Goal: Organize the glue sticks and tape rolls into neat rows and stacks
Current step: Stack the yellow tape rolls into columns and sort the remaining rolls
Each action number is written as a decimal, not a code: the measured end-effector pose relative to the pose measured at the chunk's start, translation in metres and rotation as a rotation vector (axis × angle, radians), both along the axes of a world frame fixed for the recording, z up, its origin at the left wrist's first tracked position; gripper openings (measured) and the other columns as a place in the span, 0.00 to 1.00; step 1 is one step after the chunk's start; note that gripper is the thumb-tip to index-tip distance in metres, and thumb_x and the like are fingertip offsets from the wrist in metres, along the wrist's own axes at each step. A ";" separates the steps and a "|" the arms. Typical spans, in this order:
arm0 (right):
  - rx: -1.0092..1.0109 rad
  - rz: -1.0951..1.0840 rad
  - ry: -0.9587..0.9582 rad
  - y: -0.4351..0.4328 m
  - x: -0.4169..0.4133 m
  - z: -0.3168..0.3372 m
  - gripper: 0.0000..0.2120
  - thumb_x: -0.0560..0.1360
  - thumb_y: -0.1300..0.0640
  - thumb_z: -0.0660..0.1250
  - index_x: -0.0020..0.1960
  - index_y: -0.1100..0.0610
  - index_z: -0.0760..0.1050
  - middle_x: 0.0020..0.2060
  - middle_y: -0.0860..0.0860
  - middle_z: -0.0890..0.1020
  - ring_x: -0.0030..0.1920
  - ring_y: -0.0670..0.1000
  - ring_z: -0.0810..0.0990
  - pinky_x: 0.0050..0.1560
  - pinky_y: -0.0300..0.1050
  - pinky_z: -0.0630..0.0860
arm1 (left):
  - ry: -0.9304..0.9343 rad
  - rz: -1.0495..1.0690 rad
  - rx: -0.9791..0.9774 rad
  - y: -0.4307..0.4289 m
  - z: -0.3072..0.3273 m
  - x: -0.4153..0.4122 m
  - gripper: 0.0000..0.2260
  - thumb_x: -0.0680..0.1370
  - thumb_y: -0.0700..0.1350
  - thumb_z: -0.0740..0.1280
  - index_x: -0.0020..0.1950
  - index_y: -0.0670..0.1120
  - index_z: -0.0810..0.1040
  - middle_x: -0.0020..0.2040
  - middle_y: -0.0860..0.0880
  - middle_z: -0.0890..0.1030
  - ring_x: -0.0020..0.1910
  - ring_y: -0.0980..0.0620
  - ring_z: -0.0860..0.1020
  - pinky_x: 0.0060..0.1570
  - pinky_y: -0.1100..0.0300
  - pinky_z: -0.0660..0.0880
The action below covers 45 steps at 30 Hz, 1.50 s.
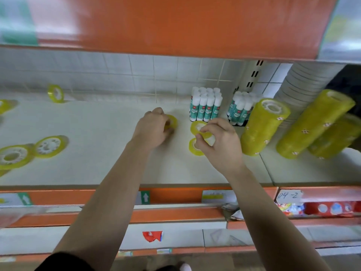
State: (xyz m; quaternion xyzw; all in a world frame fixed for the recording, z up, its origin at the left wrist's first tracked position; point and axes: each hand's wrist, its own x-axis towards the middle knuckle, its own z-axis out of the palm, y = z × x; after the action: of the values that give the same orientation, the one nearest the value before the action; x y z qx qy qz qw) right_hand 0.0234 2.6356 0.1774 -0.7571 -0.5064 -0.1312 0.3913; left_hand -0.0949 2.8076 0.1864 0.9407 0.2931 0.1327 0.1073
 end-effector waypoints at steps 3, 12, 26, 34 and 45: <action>-0.001 0.006 -0.006 -0.004 -0.001 0.001 0.09 0.70 0.54 0.70 0.44 0.60 0.82 0.46 0.53 0.79 0.47 0.58 0.79 0.41 0.46 0.76 | -0.036 0.002 -0.016 -0.004 0.000 -0.003 0.09 0.78 0.45 0.68 0.53 0.42 0.81 0.53 0.42 0.74 0.48 0.40 0.77 0.46 0.55 0.73; 0.039 -0.010 -0.045 -0.017 -0.019 0.011 0.09 0.71 0.55 0.71 0.45 0.60 0.83 0.49 0.55 0.79 0.50 0.59 0.80 0.44 0.47 0.79 | -0.362 -0.021 0.031 -0.032 0.005 -0.026 0.09 0.74 0.44 0.73 0.48 0.40 0.81 0.48 0.45 0.77 0.44 0.43 0.78 0.43 0.60 0.68; 0.253 -0.085 -0.102 -0.124 0.023 0.051 0.09 0.73 0.57 0.71 0.50 0.61 0.83 0.52 0.58 0.80 0.52 0.57 0.81 0.54 0.49 0.77 | -0.580 -0.141 0.091 -0.140 0.047 0.001 0.10 0.74 0.49 0.70 0.48 0.43 0.83 0.49 0.47 0.78 0.48 0.46 0.79 0.51 0.59 0.73; 0.279 -0.100 -0.118 -0.203 0.103 0.068 0.09 0.74 0.57 0.70 0.50 0.61 0.83 0.52 0.58 0.80 0.54 0.58 0.80 0.54 0.51 0.77 | -0.688 -0.166 0.104 -0.218 0.059 0.071 0.10 0.74 0.49 0.71 0.46 0.43 0.82 0.47 0.46 0.78 0.46 0.47 0.78 0.50 0.51 0.75; 0.220 -0.157 -0.010 -0.235 0.198 0.070 0.09 0.74 0.59 0.68 0.51 0.61 0.83 0.53 0.55 0.79 0.55 0.50 0.78 0.57 0.39 0.74 | -0.648 -0.173 0.040 -0.287 0.037 0.123 0.11 0.75 0.51 0.70 0.46 0.44 0.83 0.47 0.48 0.77 0.46 0.47 0.78 0.46 0.46 0.76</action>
State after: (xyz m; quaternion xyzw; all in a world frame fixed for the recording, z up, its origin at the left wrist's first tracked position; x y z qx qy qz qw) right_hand 0.2214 2.4005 0.2478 -0.7462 -0.4303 -0.2200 0.4579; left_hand 0.0283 2.5209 0.2233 0.8730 0.1602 0.4208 0.1874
